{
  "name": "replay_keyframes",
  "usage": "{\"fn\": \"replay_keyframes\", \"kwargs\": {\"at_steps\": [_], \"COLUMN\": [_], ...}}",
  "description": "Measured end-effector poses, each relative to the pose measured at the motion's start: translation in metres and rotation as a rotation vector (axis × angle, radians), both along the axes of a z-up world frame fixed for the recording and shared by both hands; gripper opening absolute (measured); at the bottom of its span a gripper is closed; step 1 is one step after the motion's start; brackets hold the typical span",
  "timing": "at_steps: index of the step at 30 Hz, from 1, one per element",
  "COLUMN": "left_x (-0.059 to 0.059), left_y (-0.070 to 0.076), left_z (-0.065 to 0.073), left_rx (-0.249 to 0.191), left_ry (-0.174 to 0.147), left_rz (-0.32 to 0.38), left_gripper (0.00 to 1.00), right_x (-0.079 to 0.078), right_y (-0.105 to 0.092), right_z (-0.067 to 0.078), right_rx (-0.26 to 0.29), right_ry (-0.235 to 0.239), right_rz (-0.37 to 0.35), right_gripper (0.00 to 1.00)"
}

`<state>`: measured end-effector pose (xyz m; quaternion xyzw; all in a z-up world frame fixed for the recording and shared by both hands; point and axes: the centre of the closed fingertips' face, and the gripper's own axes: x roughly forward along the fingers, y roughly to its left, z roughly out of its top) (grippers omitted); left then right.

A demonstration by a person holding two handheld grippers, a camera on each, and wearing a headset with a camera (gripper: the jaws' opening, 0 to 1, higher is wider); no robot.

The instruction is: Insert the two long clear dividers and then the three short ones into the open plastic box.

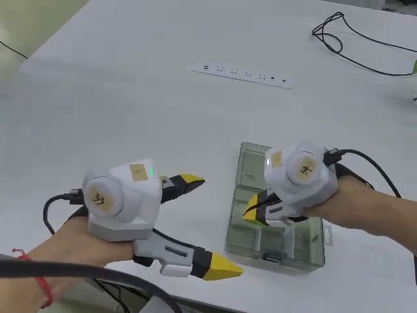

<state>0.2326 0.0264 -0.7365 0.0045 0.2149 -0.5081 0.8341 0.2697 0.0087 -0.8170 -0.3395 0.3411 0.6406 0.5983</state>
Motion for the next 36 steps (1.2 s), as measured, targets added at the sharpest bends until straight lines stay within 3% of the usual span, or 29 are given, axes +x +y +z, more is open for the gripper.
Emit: {"fn": "replay_keyframes", "kwargs": {"at_steps": [13, 15, 19, 26, 31, 36], "left_x": [0.001, 0.001, 0.001, 0.000, 0.000, -0.002], "left_y": [0.000, 0.001, 0.001, 0.001, 0.001, 0.002], "left_z": [0.001, 0.001, 0.002, 0.002, 0.002, 0.002], "left_rx": [0.006, 0.007, 0.006, 0.012, 0.016, 0.018], "left_ry": [-0.003, -0.003, 0.000, 0.002, 0.000, 0.003], "left_rz": [-0.005, -0.004, -0.004, -0.007, -0.007, -0.007], "left_gripper": [1.00, 1.00, 1.00, 1.00, 1.00, 1.00], "right_x": [0.001, 0.002, 0.004, 0.010, 0.015, 0.015], "right_y": [-0.001, -0.002, -0.005, -0.017, -0.040, -0.066], "right_z": [-0.003, -0.002, 0.009, 0.042, 0.064, 0.073], "right_rx": [0.005, 0.011, 0.044, 0.132, 0.176, 0.171], "right_ry": [0.009, 0.012, 0.020, 0.028, 0.017, 0.005], "right_rz": [-0.021, -0.040, -0.069, -0.139, -0.194, -0.225], "right_gripper": [0.03, 0.08, 0.10, 0.18, 0.23, 0.28]}}
